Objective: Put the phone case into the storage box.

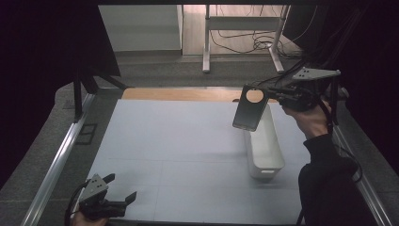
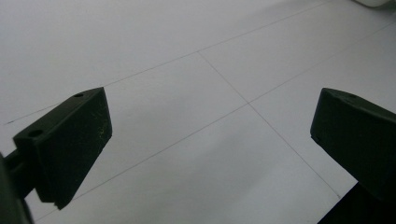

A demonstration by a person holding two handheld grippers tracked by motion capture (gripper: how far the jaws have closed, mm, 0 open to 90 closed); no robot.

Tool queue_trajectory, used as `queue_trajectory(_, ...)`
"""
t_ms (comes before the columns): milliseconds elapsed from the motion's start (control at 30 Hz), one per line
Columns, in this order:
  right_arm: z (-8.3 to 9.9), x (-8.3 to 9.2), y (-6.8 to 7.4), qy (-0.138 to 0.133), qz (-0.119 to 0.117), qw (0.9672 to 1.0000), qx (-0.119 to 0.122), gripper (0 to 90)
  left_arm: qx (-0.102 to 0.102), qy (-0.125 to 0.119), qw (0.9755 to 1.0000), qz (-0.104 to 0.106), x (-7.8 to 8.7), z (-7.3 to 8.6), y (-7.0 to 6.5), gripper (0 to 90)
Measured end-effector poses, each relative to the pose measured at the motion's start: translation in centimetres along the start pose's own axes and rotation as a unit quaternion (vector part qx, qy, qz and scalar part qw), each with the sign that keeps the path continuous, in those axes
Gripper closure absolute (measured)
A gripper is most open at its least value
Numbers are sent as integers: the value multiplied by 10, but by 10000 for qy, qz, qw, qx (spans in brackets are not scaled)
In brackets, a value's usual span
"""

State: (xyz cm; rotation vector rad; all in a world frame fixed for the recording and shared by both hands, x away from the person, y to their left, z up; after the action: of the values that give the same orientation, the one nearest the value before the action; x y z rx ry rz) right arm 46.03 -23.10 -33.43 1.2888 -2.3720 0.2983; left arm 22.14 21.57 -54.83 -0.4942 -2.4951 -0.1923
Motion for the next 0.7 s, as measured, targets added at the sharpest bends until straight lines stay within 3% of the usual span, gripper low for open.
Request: queue_trajectory(700, 2, 4, -65, 197, 558, 9982, 64, 795, 3, 95, 9999, 64, -2, 1, -1, 0)
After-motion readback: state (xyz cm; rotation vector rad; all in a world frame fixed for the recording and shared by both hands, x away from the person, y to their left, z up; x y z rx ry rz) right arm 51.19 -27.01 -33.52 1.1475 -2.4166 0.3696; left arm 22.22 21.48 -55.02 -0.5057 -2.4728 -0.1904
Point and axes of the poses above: each handheld gripper's, and its own axes: x roughly backward along the jaws, z roughly out of its underside, y roughly to its left, the point moved 8 cm from there along -x, roughly forward along the jaws, and after that the axes turned 11 degrees about -z, right-handed, at the moved point
